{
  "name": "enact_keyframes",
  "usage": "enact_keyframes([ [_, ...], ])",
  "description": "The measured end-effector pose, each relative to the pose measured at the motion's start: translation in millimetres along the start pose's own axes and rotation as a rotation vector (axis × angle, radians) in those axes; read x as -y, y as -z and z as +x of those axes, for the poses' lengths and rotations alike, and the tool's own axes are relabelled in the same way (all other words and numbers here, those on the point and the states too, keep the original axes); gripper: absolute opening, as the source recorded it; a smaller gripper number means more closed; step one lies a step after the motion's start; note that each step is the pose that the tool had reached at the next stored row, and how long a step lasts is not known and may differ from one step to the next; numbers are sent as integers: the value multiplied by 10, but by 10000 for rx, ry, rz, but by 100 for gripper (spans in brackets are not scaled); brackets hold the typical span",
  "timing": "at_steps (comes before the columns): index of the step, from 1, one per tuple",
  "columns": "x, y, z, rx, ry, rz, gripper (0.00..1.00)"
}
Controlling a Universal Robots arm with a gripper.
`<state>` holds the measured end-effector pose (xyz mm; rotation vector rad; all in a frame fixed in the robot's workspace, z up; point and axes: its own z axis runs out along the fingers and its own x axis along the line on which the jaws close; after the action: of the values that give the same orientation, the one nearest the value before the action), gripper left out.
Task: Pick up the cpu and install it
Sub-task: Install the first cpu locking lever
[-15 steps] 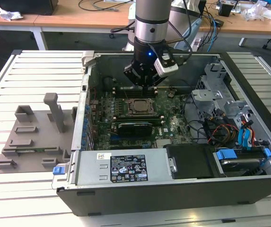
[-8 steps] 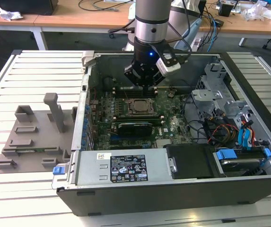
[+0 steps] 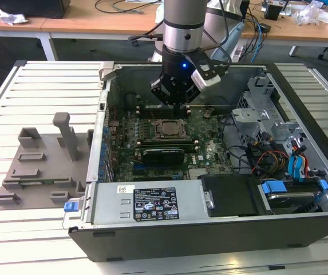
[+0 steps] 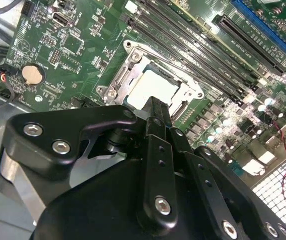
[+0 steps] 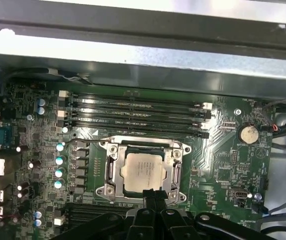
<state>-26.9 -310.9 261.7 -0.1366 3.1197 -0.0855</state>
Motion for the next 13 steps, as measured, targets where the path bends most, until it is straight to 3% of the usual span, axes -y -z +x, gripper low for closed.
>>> enact_keyframes([
  [13,0,0,0,81,1442,-22,11],
])
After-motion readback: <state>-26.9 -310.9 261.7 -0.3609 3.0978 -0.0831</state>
